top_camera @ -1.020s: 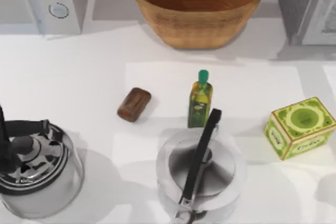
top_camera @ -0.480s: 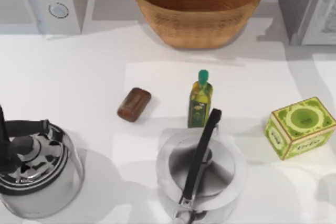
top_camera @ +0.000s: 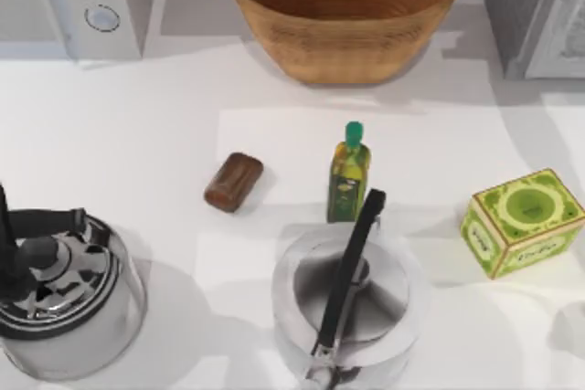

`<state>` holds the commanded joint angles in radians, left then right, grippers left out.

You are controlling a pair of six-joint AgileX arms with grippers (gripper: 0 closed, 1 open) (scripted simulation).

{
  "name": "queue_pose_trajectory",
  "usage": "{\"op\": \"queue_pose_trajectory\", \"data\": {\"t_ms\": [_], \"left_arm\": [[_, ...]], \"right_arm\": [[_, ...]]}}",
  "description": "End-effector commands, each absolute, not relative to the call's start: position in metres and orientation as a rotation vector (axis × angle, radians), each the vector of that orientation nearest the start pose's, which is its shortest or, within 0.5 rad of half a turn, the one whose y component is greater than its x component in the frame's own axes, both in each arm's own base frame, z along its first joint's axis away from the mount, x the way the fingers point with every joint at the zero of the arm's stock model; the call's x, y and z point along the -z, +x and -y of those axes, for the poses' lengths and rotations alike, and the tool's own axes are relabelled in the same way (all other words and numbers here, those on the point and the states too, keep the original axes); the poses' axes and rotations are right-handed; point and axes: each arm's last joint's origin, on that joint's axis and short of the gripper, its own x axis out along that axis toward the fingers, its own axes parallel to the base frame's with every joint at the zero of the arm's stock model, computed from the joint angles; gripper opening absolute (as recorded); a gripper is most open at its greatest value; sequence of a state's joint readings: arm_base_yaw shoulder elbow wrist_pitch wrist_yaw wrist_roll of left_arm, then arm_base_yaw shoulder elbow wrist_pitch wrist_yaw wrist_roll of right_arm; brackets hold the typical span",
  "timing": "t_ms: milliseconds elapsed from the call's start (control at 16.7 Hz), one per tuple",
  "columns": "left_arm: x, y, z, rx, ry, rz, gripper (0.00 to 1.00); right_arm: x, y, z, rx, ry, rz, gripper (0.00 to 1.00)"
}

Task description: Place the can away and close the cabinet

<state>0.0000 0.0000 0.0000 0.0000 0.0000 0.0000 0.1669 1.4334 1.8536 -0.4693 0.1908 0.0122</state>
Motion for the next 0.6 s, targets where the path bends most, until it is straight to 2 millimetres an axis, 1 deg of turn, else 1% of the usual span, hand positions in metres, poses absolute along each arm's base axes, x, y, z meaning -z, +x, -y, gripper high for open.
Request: {"op": "queue_pose_trajectory", "data": {"t_ms": [120,300,480,600], "left_arm": [[-0.16,0.106,0.001,0.0,0.0,0.0,1.0],[-0.16,0.106,0.001,0.0,0.0,0.0,1.0],[-0.16,0.106,0.001,0.0,0.0,0.0,1.0],[-0.16,0.106,0.001,0.0,0.0,0.0,1.0]], "right_arm": [[-0.515,0.308,-0.05,0.011,-0.019,-0.066,0.0],[-0.528,0.342,-0.051,0.007,-0.018,-0.05,0.0],[-0.541,0.366,-0.05,0.001,-0.008,-0.005,0.0],[-0.541,0.381,-0.049,0.0,-0.002,0.007,0.0]]}}
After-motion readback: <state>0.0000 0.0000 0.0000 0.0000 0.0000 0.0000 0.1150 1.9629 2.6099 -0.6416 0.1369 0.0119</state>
